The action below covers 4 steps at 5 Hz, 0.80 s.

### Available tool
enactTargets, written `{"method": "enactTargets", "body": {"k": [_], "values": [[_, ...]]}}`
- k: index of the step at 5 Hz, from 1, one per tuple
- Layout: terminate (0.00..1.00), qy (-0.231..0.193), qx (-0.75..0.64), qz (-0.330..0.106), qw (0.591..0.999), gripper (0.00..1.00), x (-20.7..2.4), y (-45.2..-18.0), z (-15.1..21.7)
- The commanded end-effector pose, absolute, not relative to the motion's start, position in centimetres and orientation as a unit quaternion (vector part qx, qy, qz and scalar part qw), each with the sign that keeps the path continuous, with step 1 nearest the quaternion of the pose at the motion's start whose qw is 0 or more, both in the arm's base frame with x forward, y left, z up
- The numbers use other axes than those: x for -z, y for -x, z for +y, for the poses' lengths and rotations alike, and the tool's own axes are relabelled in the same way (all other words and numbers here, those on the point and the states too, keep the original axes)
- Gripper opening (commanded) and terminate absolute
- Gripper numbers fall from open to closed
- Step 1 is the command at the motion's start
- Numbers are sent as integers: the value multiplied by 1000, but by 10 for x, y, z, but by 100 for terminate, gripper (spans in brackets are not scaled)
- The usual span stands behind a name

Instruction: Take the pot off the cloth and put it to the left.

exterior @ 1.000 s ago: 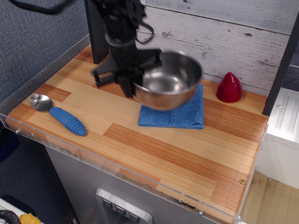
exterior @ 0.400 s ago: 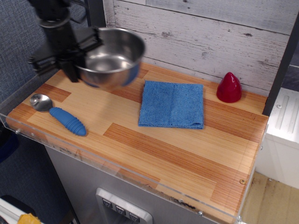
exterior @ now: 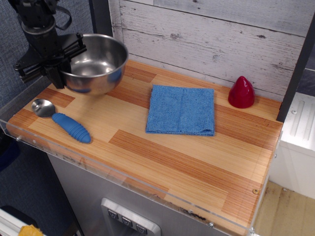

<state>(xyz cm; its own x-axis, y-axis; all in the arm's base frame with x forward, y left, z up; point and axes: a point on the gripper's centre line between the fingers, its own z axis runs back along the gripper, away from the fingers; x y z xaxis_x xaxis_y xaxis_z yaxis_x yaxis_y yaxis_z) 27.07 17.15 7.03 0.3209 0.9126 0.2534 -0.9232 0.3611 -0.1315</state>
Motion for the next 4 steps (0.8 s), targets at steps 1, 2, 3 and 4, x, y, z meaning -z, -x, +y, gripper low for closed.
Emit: {"method": "enactTargets", "body": {"k": [1,2,3,4], "values": [[0,-37,-580,-150,799,0,-60,-277,185],[0,-42,-589,-141,795,0,-49,-280,189],[0,-48,-593,-134,792,0,-42,-281,192],[0,-60,-602,-119,788,100,-40,-282,191]]}}
